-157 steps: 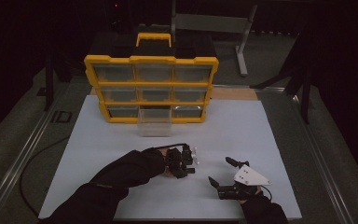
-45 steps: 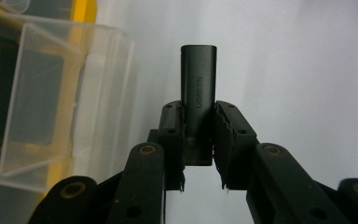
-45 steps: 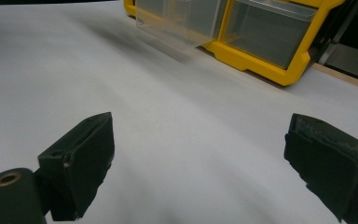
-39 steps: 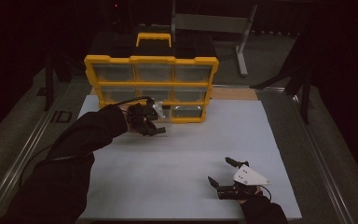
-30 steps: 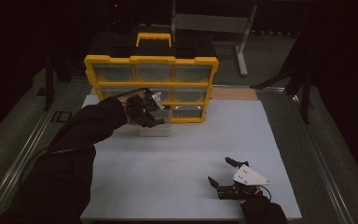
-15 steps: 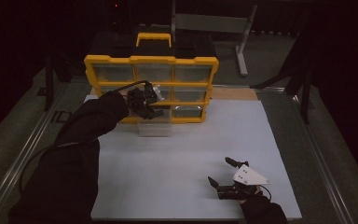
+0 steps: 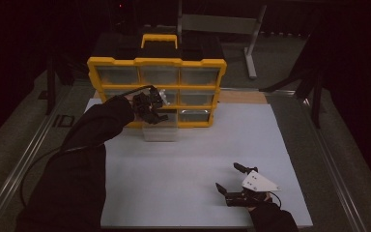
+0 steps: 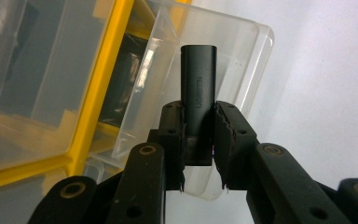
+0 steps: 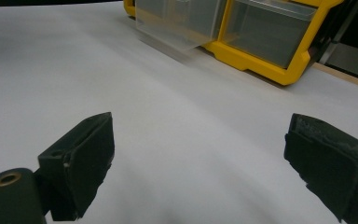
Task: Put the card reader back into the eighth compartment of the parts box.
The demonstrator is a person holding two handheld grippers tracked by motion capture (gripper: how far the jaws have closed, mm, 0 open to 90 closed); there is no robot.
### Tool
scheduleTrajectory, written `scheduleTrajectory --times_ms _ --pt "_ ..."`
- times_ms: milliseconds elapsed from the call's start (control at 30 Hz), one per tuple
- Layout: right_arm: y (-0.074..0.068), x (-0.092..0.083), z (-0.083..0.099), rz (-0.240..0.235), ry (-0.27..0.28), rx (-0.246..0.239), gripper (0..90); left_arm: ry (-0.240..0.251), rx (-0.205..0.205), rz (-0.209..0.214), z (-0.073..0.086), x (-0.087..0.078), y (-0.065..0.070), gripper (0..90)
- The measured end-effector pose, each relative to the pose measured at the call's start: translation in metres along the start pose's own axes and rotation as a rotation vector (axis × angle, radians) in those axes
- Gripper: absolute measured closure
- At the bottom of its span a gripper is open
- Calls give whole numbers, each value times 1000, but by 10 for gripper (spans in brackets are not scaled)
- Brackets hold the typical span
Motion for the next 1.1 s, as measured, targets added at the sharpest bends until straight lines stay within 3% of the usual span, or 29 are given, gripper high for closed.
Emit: scheduleTrajectory --times_ms 33,333,567,667,867,1100 --pt "0 0 0 -1 -2 -2 86 -2 6 -16 1 2 -2 748" --pt "0 0 0 -1 2 -5 86 -9 30 -14 4 14 -1 747" --pt "0 -1 0 0 0 -6 86 10 44 -25 3 13 -2 739" --pt "0 -1 0 3 -1 -1 86 4 20 -42 3 9 -2 601" --pt "0 -1 0 2 -2 -8 86 40 -2 -51 1 -2 -1 493" --pt "0 -1 0 4 -2 -8 86 34 -19 -43 5 -9 3 372"
Point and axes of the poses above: each handheld gripper's, and its own axes: x roughly forward along the jaws, z roughly out of its underside, y roughly to its right, the point moved 6 cm from there along x, roughly forward along the jaws, and after that the axes turned 11 degrees about y, right-handed, at the moved point
